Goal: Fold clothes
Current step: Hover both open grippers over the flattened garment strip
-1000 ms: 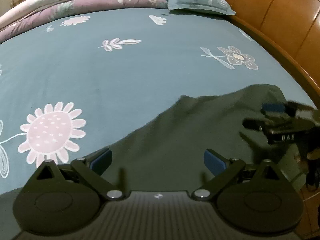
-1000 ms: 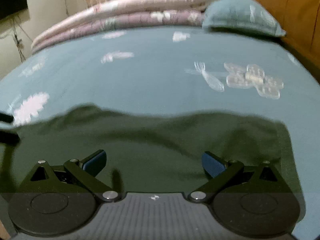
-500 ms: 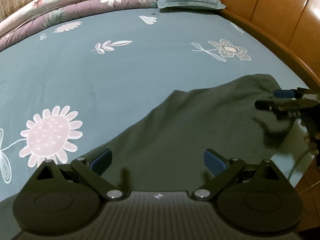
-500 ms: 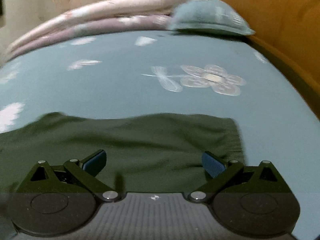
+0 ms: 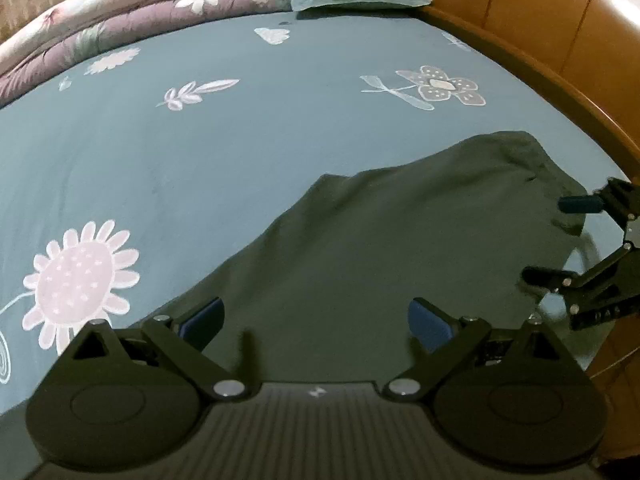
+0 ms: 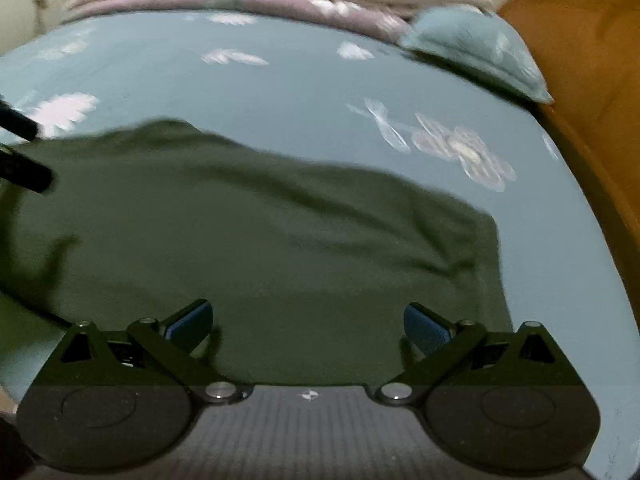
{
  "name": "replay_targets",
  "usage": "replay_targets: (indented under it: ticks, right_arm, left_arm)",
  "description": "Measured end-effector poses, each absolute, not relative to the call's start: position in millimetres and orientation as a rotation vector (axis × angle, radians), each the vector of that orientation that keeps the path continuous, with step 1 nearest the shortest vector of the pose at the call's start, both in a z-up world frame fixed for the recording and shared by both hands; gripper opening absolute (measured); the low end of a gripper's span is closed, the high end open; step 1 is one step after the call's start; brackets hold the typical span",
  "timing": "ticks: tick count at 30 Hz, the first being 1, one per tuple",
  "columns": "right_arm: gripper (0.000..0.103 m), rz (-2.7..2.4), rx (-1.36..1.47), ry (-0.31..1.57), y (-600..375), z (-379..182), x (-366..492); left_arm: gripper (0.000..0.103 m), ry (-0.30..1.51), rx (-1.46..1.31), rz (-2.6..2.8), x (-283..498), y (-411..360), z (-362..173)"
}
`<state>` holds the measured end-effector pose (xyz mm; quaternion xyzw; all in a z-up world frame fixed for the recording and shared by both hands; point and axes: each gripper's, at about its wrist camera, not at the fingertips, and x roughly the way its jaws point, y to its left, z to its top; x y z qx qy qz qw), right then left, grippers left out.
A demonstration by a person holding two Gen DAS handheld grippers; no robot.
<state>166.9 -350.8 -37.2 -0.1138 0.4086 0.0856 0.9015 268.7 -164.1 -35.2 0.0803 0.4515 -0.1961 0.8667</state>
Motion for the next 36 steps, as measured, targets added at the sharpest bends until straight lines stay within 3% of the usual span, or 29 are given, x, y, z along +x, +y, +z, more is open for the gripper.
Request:
replay_targets:
  ticks: [15, 18, 22, 36]
  right_arm:
    - [0.103, 0.258, -0.183, 0.904, -340.7, -60.0, 166.3]
    - [0.103, 0.251, -0.184, 0.915, -338.5, -59.2, 168.8]
    - [0.103, 0.243, -0.177, 0.951, -337.4, -55.6, 174.0]
    - [0.103, 0.386, -0.169, 0.921, -282.7, -24.2, 186.0]
  left_arm:
    - [0.098, 1.069, 0.155, -0.403, 230.7, -151.9, -70.8]
    - [0.098, 1.004, 0.068, -0.415, 225.0, -141.0, -57.6]
    - [0.098, 0.929, 0.011, -0.362, 227.6, -113.2, -39.0]
    - [0.098, 0.969, -0.134, 0.021, 201.3, 42.2, -51.2]
